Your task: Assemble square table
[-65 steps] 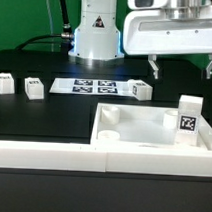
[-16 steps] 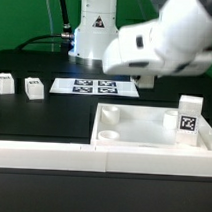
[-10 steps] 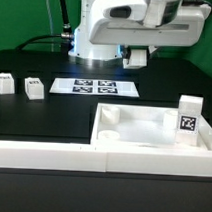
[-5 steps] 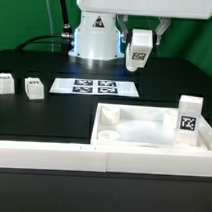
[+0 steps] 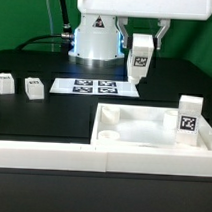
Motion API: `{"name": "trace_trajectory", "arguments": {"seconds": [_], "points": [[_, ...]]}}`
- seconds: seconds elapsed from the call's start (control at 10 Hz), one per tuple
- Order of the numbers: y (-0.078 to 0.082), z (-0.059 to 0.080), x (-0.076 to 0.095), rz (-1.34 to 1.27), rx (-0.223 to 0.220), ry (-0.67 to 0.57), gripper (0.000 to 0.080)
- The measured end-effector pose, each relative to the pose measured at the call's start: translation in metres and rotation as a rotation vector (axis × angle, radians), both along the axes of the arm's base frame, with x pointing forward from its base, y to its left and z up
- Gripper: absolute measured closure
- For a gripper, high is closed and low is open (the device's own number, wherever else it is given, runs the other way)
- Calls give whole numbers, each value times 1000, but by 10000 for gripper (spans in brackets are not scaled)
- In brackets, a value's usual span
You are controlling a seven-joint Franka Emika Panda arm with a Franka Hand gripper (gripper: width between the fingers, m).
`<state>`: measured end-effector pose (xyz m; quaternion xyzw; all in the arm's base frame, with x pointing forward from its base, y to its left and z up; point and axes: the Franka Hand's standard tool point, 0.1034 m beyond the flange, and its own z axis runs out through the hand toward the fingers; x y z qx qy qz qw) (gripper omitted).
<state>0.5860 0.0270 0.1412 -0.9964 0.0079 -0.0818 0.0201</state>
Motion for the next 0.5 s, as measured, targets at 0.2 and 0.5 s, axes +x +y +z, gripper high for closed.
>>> {"name": "trace_trajectory", "arguments": {"seconds": [0.2, 0.5], "points": [[-21, 18, 25, -31, 50, -125, 511], [-44, 29, 44, -92, -64, -406, 511]]}}
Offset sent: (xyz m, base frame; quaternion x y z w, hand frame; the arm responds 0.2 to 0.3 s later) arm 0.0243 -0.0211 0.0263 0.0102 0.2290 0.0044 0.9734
